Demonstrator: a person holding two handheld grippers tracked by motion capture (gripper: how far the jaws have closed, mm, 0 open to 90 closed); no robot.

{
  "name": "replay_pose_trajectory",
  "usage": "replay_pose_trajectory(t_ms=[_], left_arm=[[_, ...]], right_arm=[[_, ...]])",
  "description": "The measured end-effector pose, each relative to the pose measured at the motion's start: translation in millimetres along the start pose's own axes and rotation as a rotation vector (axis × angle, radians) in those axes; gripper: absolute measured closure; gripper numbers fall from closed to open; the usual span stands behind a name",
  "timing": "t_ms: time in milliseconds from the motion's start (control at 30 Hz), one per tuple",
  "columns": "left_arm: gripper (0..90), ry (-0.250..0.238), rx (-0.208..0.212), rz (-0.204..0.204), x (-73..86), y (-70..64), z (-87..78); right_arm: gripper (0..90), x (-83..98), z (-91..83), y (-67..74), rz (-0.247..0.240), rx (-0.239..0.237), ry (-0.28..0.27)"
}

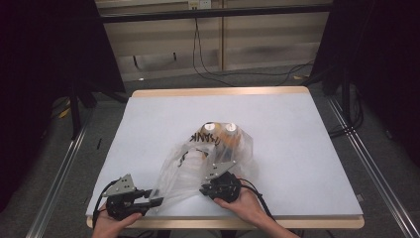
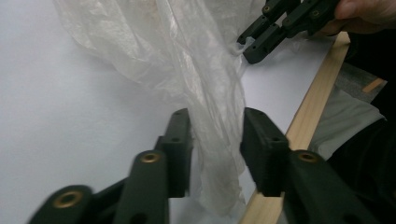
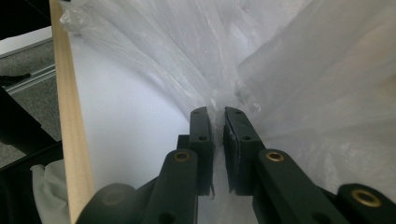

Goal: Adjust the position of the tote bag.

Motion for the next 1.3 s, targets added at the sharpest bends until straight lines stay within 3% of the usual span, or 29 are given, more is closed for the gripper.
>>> replay_pose_trajectory(t_ms=[100, 133, 200, 267, 433, 567, 633, 733, 933, 1067, 1300], left_arm=[[81.6, -0.018, 0.0, 0.0, -0.1, 0.6, -3.3], [85.3, -0.025, 0.018, -0.005, -0.1, 0.7, -3.9], [87.8, -0.029, 0.014, 0.002, -0.9, 0.8, -4.8], [88.4, -0.032, 0.018, 0.002, -1.4, -0.3, -4.8], [88.4, -0.042, 0.008, 0.003, -1.9, 1.6, -5.4], [88.3, -0.05, -0.027, -0.01, -1.7, 3.3, -8.0], [88.3, -0.062, -0.03, -0.03, -0.9, 5.7, -7.8], [88.4, -0.069, -0.026, -0.027, -1.2, 7.4, -10.3], [88.3, -0.091, -0.021, -0.008, -2.1, 5.5, -11.8], [86.7, -0.11, -0.049, -0.008, -2.8, 5.1, -13.2], [88.4, -0.144, -0.032, -0.009, -7.7, 3.4, -14.4]], right_arm=[[80.0, 0.6, -1.8, -0.7, 0.005, -0.007, -0.001], [78.4, 0.6, -2.4, -0.7, 0.009, -0.008, -0.002], [76.9, 0.1, -3.8, -0.1, 0.0, -0.015, -0.011], [72.8, -0.6, -6.3, 2.3, -0.001, -0.023, -0.021], [83.1, -1.3, -11.1, 4.5, -0.003, -0.025, -0.043], [85.3, -4.6, -20.0, 9.0, -0.033, -0.017, -0.077], [86.4, -5.6, -25.3, 10.3, -0.03, -0.025, -0.093], [87.9, -6.2, -33.0, 10.9, -0.026, -0.029, -0.112], [88.9, -7.4, -46.2, 6.6, -0.019, -0.042, -0.14], [89.2, -11.8, -57.7, 4.9, -0.028, -0.04, -0.171], [89.6, -17.1, -75.0, -3.3, -0.015, -0.025, -0.222]])
Point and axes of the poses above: each handheld gripper's, and its own axes: z roughly forward along the jaws, x roughly out of its underside, y roughly to its left, the point moved 2 cm from there along z, roughly forward along the jaws, and after that the axes turned 5 degrees about x, right-handed, at the moved point
